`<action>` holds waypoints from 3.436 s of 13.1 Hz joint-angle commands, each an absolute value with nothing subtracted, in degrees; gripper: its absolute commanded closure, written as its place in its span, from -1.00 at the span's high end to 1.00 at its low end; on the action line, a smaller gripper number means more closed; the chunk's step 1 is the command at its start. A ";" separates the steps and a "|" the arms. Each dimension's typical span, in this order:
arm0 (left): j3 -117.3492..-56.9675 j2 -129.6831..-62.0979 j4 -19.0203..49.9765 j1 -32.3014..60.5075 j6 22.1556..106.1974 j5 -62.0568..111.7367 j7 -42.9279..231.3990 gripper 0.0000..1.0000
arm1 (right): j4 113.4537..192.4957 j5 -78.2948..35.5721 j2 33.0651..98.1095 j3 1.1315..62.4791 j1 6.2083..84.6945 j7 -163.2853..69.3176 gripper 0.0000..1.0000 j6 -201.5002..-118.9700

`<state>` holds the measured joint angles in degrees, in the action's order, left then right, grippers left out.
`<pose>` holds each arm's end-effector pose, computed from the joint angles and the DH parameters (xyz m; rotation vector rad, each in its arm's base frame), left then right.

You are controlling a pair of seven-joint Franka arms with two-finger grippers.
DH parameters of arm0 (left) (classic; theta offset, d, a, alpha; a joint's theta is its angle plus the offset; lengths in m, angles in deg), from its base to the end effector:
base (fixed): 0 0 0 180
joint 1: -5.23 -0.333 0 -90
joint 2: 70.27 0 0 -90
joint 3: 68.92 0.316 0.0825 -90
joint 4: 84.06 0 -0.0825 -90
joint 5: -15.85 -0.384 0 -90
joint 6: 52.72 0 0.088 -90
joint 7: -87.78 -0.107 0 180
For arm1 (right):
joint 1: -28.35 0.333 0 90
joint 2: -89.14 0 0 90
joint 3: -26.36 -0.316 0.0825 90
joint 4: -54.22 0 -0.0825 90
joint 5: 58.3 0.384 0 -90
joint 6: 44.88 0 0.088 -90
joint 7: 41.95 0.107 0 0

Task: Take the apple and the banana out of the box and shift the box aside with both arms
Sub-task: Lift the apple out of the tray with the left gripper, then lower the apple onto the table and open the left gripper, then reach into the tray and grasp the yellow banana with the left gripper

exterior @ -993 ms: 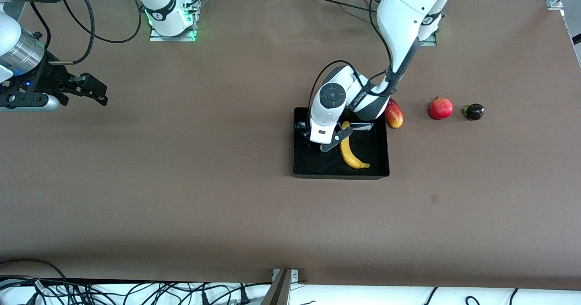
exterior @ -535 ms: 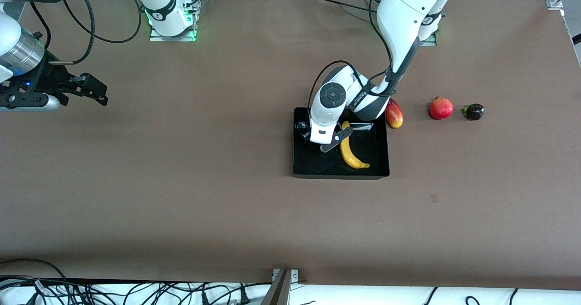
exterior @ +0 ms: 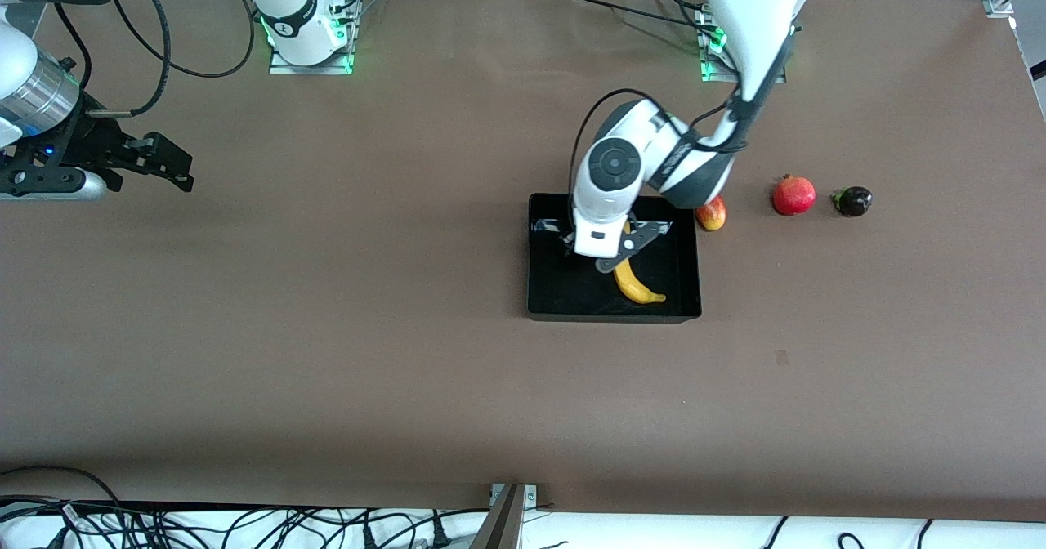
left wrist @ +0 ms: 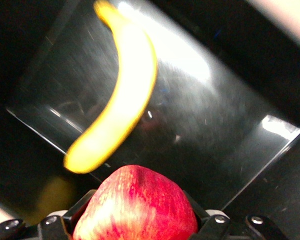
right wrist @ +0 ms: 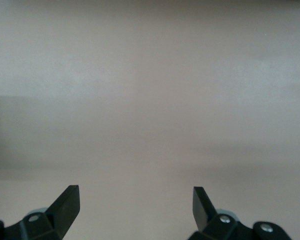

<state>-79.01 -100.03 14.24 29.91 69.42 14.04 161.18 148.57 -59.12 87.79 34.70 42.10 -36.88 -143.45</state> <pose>0.5478 -0.3655 0.2836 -2.9222 -1.0251 0.1645 0.5709 0.0536 0.5886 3.1276 0.0123 0.0809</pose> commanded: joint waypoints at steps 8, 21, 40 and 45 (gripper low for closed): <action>-79.56 -99.97 10.77 3.23 63.26 5.92 117.18 -0.90 | 147.82 -58.91 87.56 34.71 42.24 -36.85 1.00 -143.49; -76.48 -115.62 10.95 -2.24 89.39 -4.00 110.99 0.02 | 147.82 -58.91 87.56 34.62 42.24 -36.85 1.00 -143.49; -72.70 -107.18 11.04 27.64 72.16 11.63 153.70 1.00 | 147.82 -58.91 87.56 34.70 42.24 -36.85 1.00 -143.58; -72.70 -110.25 11.48 28.78 77.43 11.54 156.07 1.00 | 147.82 -58.91 87.56 34.62 42.24 -36.85 1.00 -143.58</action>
